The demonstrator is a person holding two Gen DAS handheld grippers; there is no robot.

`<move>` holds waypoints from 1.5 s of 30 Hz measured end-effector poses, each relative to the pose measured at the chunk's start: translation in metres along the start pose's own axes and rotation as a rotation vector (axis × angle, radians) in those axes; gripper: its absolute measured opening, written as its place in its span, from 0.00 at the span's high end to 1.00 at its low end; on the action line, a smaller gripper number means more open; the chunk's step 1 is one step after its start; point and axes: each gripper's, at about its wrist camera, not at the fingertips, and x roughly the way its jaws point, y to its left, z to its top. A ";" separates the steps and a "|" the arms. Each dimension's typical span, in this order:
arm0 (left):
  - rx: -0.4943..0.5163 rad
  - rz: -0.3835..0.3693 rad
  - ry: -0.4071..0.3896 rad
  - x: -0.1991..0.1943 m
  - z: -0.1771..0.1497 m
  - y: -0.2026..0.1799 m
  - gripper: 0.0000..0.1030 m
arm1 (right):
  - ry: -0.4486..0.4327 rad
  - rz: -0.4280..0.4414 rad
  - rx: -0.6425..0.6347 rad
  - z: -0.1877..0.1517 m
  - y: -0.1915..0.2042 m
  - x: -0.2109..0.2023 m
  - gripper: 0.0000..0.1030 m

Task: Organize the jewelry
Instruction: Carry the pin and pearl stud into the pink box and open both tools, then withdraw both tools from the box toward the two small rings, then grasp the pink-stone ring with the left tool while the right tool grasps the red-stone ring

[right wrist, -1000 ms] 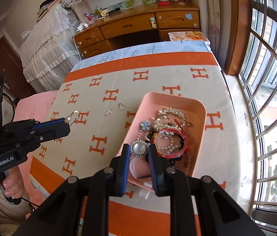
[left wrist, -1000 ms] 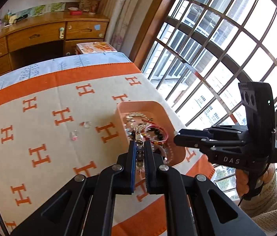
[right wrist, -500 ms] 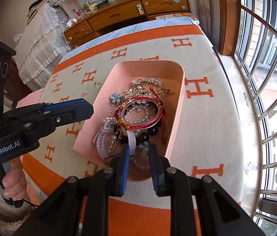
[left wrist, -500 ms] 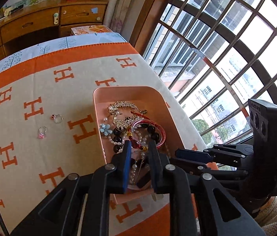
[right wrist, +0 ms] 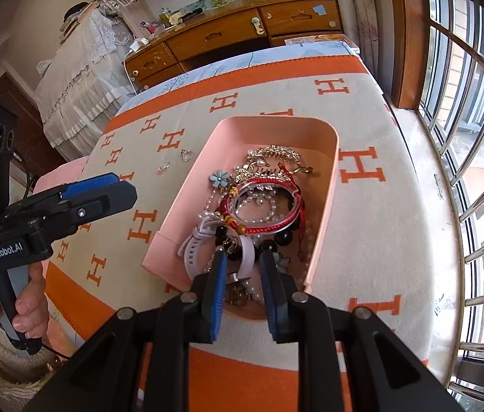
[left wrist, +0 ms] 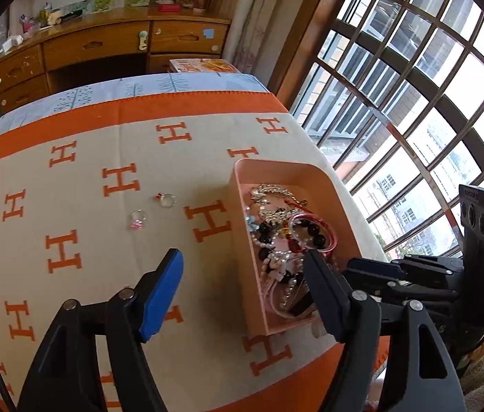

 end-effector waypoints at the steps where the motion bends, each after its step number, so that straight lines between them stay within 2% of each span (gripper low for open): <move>1: -0.002 0.019 -0.007 -0.003 -0.004 0.006 0.28 | -0.003 0.001 -0.009 0.002 0.003 -0.001 0.80; 4: -0.007 0.090 -0.007 -0.008 -0.016 0.026 0.28 | -0.004 0.002 -0.043 0.010 0.014 -0.004 0.80; 10: -0.052 0.168 -0.001 -0.013 -0.032 0.063 0.28 | 0.003 0.017 -0.102 0.037 0.037 0.001 0.80; 17: -0.045 0.193 -0.023 -0.010 -0.027 0.076 0.29 | 0.068 0.050 -0.132 0.079 0.059 0.032 0.80; 22: -0.022 0.196 -0.026 0.012 -0.014 0.073 0.42 | 0.159 0.040 -0.195 0.110 0.077 0.079 0.80; 27: -0.013 0.192 -0.008 0.043 -0.005 0.072 0.47 | 0.236 0.002 -0.201 0.134 0.080 0.127 0.80; 31: -0.032 0.182 0.007 0.064 0.001 0.076 0.60 | 0.285 0.003 -0.193 0.143 0.079 0.154 0.80; 33: -0.041 0.185 0.003 0.071 0.005 0.079 0.61 | 0.282 -0.002 -0.209 0.144 0.082 0.160 0.79; 36: -0.045 0.185 0.000 0.079 0.007 0.081 0.64 | 0.276 -0.013 -0.228 0.144 0.085 0.162 0.70; 41: -0.031 0.194 -0.017 0.087 0.011 0.080 0.72 | 0.280 -0.003 -0.248 0.144 0.086 0.160 0.68; 45: -0.006 0.202 -0.028 0.089 0.012 0.078 0.92 | 0.278 0.012 -0.256 0.146 0.090 0.156 0.69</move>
